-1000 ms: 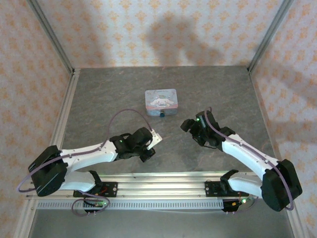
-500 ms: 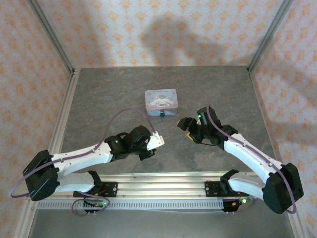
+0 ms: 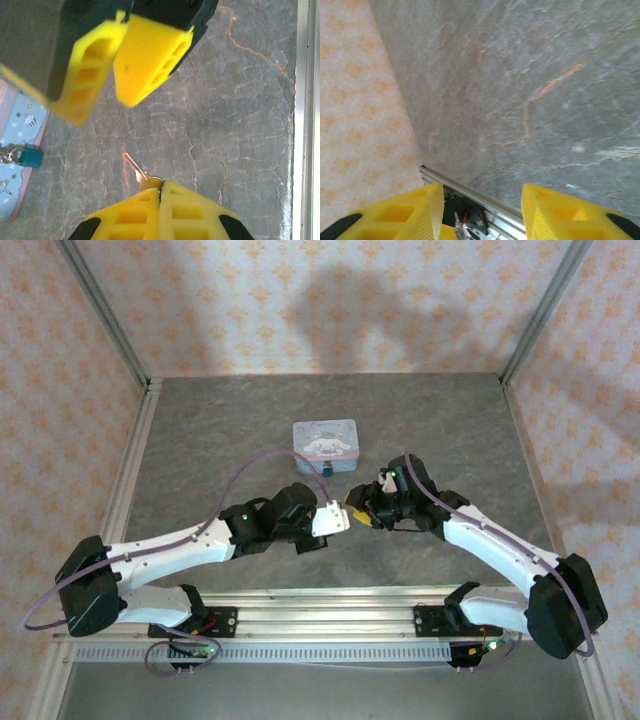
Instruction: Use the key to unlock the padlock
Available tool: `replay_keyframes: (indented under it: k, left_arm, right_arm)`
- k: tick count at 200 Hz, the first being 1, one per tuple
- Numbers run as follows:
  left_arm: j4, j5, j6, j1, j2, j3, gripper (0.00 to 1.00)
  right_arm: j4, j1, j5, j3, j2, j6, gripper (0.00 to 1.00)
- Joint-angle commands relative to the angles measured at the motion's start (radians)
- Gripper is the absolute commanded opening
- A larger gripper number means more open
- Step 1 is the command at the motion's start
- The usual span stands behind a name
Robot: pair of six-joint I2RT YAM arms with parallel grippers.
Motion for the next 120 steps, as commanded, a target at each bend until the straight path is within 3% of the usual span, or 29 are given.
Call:
replay_keyframes:
  k: [1, 120]
  left_arm:
    - [-0.021, 0.007, 0.02, -0.006, 0.006, 0.049, 0.0]
    - [0.019, 0.037, 0.012, -0.005, -0.025, 0.034, 0.0]
  right_arm:
    - [0.083, 0.017, -0.032, 0.008, -0.005, 0.044, 0.5]
    - [0.078, 0.044, -0.018, -0.004, -0.042, 0.062, 0.39]
